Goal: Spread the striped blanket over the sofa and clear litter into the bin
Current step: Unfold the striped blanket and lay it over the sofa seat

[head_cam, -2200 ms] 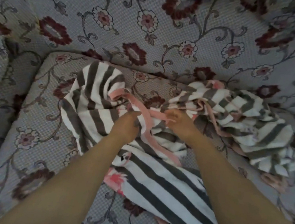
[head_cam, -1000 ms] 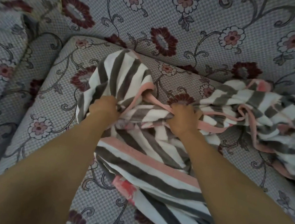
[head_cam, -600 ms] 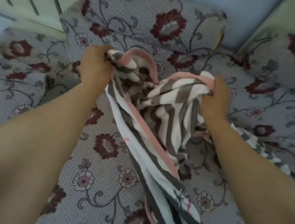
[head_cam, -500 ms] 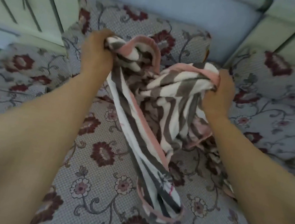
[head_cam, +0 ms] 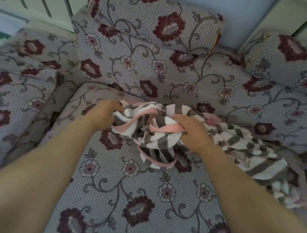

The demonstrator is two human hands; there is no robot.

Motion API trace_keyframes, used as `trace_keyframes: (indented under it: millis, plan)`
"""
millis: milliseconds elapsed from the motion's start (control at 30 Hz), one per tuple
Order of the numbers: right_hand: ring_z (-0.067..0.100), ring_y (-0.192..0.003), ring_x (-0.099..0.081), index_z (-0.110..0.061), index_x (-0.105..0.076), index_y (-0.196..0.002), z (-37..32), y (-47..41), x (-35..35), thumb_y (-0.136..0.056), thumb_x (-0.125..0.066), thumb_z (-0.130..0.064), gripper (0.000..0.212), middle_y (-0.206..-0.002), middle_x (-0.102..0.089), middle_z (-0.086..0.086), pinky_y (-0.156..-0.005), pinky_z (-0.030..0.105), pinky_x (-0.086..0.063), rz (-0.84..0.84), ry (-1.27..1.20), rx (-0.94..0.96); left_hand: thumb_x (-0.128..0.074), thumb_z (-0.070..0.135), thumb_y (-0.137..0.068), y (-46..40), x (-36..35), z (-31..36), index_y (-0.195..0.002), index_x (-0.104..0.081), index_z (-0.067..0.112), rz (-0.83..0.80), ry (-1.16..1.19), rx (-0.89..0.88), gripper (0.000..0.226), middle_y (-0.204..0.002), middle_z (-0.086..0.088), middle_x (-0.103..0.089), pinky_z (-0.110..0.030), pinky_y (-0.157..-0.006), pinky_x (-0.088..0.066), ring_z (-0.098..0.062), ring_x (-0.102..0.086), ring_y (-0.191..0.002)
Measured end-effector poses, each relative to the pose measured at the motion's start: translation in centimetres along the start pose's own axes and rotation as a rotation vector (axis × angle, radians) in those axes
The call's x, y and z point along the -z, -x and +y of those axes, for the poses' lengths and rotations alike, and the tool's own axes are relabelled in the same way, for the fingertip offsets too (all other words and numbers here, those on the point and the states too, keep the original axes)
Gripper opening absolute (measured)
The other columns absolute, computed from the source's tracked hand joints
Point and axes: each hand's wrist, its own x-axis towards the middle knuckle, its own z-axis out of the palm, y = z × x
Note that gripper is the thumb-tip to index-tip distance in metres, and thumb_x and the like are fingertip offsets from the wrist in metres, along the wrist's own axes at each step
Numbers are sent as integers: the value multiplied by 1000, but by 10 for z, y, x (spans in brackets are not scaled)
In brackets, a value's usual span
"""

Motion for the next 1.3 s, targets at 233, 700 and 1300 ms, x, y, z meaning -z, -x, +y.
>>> trace_keyframes:
  millis: [233,700,1300]
  plan:
    - [29,-104,-56,-21,-49,-126,21,14,-105,-82,-56,-8,47,-124,-54,8,-63,27,-42,-639,188,-24,-52,-1,-85,53,-101,-71,-115,-65,18,-513,-238,134,38,-128,-12,-57,-29,-82,-44,-32,-55,-110]
    - [34,-147,-6,-17,4,-151,41,-106,-181,-71,-62,-62,113,-158,-11,16,-114,58,0,-81,341,-197,-46,18,-93,-83,-168,-95,-147,-22,21,-152,-206,221,59,-149,-15,-28,-53,-102,-41,-42,-39,-129]
    - [35,-100,-61,-27,-56,-124,36,-48,-133,-78,-51,-5,51,-109,-67,11,-80,41,-53,-21,-6,-21,-52,22,-90,4,-101,-116,-124,-53,26,43,-575,419,34,-118,-14,-52,-51,-81,-46,-36,-47,-115]
